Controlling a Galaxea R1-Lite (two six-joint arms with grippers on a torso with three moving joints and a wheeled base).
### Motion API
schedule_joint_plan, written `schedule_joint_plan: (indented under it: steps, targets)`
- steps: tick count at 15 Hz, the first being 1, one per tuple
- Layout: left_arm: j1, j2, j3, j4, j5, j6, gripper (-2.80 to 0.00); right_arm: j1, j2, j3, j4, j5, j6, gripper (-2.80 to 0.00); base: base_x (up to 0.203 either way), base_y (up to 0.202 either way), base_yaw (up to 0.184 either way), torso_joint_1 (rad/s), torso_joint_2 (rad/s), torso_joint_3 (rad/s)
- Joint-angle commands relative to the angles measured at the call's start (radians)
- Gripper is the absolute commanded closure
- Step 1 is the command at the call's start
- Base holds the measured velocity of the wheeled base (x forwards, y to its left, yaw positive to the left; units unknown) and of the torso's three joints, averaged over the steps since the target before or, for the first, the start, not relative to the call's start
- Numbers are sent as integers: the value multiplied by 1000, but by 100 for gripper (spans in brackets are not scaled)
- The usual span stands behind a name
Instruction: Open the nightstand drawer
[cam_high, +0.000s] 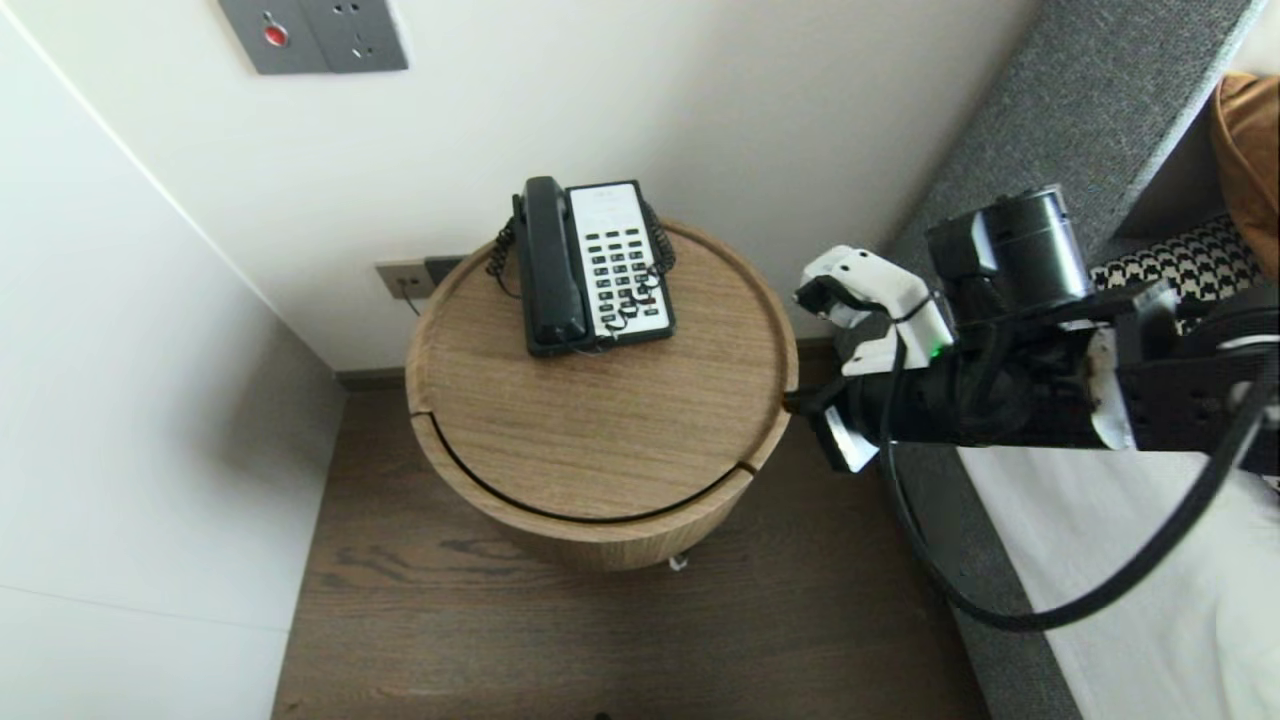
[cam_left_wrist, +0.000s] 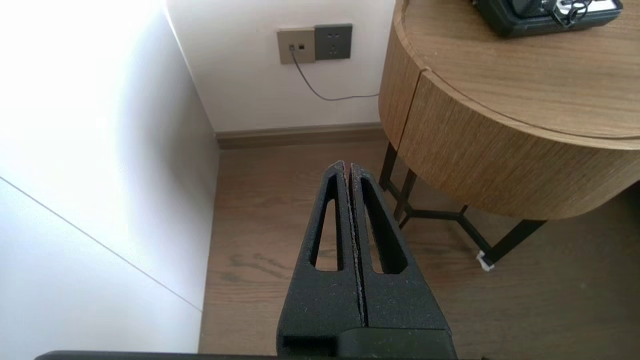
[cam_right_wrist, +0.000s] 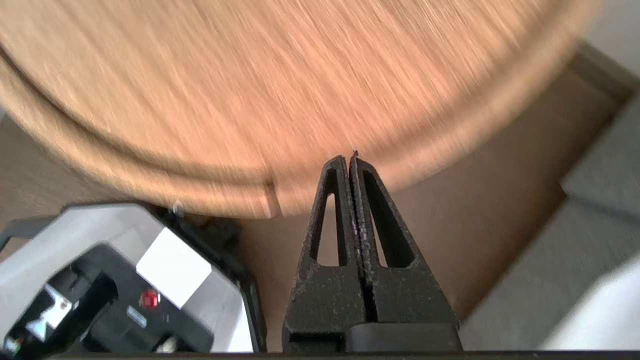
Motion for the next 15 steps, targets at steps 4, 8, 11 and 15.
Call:
schedule_joint_plan:
  steps: [4,8,11,15]
  targets:
    - [0,-5,40,-1,1,0,0,94,192,-160,-1,-16,1,0,0,0,0,0,0,0]
    - [0,-5,40,-3,-1,0,0,110,228,-197,-12,-34,-3,0,0,0,0,0,0,0]
    - [0,-5,40,-3,-1,0,0,121,283,-195,-164,-38,-4,0,0,0,0,0,0,0]
    - [0,-5,40,-27,-1,0,0,141,305,-197,-189,-37,-4,0,0,0,0,0,0,0]
